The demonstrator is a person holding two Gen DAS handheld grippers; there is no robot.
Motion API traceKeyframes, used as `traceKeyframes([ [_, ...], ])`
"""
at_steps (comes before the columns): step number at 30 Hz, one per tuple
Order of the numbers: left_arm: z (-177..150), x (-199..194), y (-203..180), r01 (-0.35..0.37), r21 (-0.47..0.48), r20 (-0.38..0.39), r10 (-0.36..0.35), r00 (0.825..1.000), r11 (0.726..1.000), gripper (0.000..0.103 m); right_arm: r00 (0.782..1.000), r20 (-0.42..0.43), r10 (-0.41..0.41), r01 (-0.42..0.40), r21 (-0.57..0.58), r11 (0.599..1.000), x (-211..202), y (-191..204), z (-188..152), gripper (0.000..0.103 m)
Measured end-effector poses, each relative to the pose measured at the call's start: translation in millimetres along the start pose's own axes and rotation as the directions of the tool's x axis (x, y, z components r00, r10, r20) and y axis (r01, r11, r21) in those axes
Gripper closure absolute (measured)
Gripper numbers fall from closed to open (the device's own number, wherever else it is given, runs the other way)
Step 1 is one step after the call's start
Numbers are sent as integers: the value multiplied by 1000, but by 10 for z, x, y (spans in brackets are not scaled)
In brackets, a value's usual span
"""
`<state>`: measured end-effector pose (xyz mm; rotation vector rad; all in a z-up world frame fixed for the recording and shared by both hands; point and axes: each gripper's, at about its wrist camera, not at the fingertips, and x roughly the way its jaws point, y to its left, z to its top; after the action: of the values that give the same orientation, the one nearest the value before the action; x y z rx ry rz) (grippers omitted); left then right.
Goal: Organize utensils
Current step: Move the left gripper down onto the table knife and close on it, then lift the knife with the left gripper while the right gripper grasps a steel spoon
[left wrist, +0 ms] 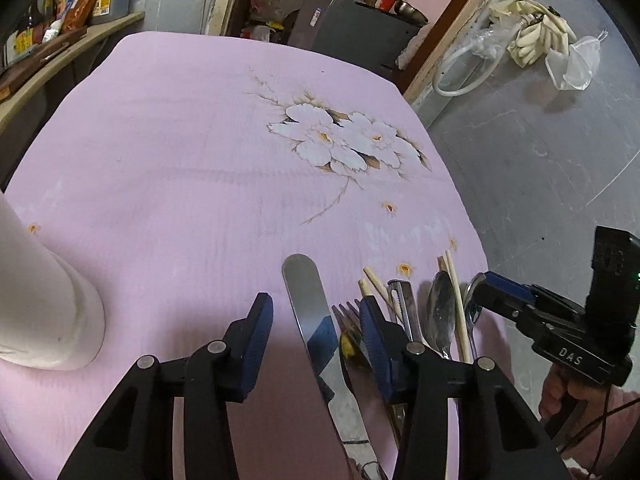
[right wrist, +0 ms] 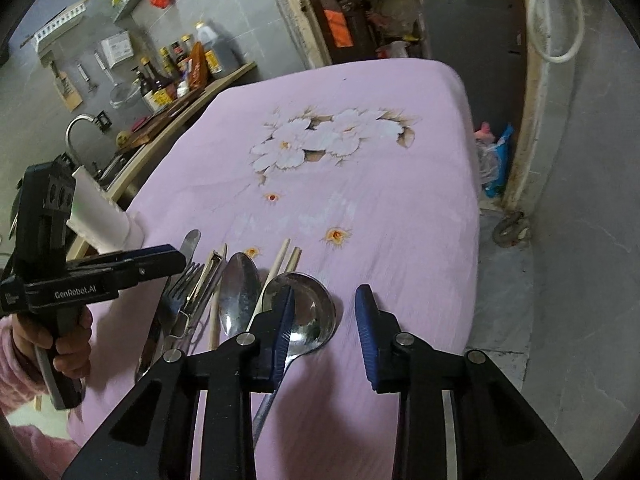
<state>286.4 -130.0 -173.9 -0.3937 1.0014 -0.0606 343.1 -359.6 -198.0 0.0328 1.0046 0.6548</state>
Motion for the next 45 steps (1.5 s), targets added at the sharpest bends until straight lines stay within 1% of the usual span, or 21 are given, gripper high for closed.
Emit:
traceKeyframes([
  [3,21,14,-13,-3,4,-8,3,1000,1000,61,1000,-17,18,-18,-3,1000,59,-1,20,75],
  [6,28,14,-26,-19,16,-20,19,1000,1000,61,1000,-24,12,-13,-9,1000,82,25,31,75],
  [7,31,19,-38,-29,21,-23,30,999,999,64,1000,-28,9,-10,-18,1000,87,35,27,76],
  [8,30,19,-46,-45,25,-26,45,999,999,69,999,-33,9,-10,-25,1000,92,48,24,78],
  [9,34,19,-52,-69,24,-29,69,997,997,72,999,-36,12,-13,-29,999,95,55,20,80],
  [10,39,17,-50,-79,16,-30,79,996,997,77,999,-42,17,-18,-34,999,100,69,21,80],
  [11,48,13,-36,-83,-3,-33,83,996,997,85,999,-48,17,-19,-44,999,104,80,23,82],
  [12,52,10,-16,-77,-17,-36,77,996,997,88,998,-55,15,-18,-53,998,107,89,29,84],
  [13,58,17,15,-57,-45,-50,54,997,997,93,998,-62,14,-18,-57,998,106,89,37,85],
  [14,64,26,47,-34,-82,-60,29,998,996,94,998,-68,17,-21,-58,998,99,82,47,88],
  [18,57,29,100,-16,-143,-65,7,998,990,95,996,-78,31,-35,-58,998,59,21,50,96],
  [20,49,26,118,-7,-163,-70,-5,998,987,97,997,-79,28,-32,-61,998,37,14,33,96],
  [23,25,25,146,29,-208,-78,-46,996,978,97,996,-79,30,-35,-52,998,15,-8,-3,97],
  [27,0,28,137,64,-243,-79,-86,993,968,97,996,-76,40,-43,-29,999,14,-36,-25,97],
  [31,6,36,100,99,-270,-87,-126,988,958,97,996,-77,41,-44,-31,999,9,-34,-29,97],
  [33,11,40,45,98,-252,-96,-125,987,963,97,996,-78,43,-45,-31,998,11,-28,-30,97],
  [35,8,78,-10,62,-216,-120,-90,989,974,97,996,-79,44,-46,-29,999,12,-31,-35,97],
  [36,9,79,-9,53,-208,-121,-80,990,977,97,996,-80,43,-46,-29,999,11,-28,-34,97],
  [41,73,109,1,44,-198,-142,-73,987,979,97,996,-84,42,-45,-37,998,25,-20,-28,97],
  [43,111,136,-14,39,-176,-163,-69,984,984,97,996,-86,38,-42,-43,998,14,-10,-28,97],
  [45,152,145,-42,26,-148,-184,-54,981,989,100,997,-75,27,-30,-50,998,-36,18,-37,99],
])
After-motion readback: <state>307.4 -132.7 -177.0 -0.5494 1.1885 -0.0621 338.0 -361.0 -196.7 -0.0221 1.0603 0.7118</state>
